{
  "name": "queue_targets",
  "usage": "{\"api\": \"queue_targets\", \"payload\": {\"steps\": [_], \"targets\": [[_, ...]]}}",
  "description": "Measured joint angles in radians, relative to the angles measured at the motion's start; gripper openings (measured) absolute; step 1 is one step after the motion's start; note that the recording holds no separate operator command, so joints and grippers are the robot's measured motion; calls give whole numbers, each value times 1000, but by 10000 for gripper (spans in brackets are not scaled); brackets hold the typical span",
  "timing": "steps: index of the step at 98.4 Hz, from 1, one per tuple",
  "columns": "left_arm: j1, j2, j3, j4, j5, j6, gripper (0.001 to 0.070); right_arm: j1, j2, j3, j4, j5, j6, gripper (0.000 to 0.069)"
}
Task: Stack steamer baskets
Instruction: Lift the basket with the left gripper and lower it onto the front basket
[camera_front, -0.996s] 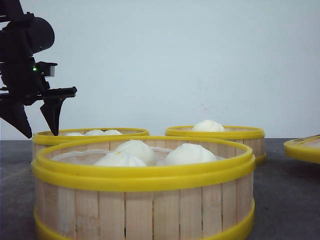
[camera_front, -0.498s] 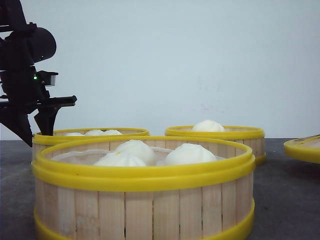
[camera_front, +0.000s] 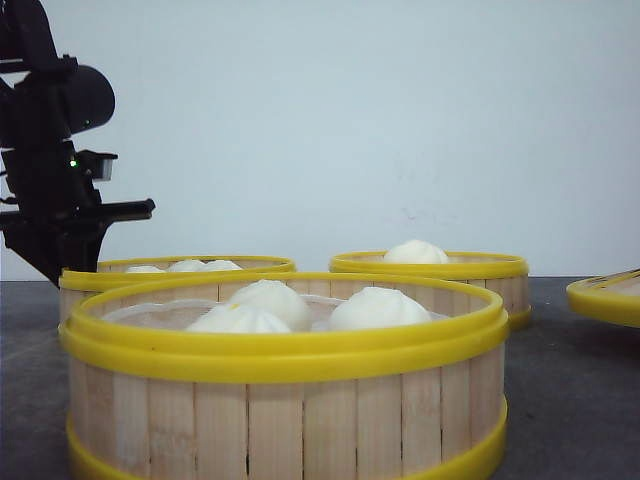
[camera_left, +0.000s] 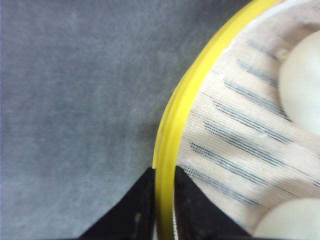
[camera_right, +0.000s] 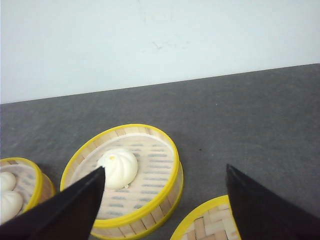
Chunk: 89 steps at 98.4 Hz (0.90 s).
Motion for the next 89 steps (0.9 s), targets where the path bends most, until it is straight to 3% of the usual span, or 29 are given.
{"api": "queue_targets", "payload": {"steps": [38, 60, 89], "targets": [[35, -43, -8, -25, 10, -15, 24, 0, 0, 0, -9, 0, 0, 476], [117, -251, -2, -65, 164, -11, 25, 0, 0, 0, -9, 0, 0, 476], [77, -529, 3, -204, 394, -9, 25, 0, 0, 0, -9, 0, 0, 476]]}}
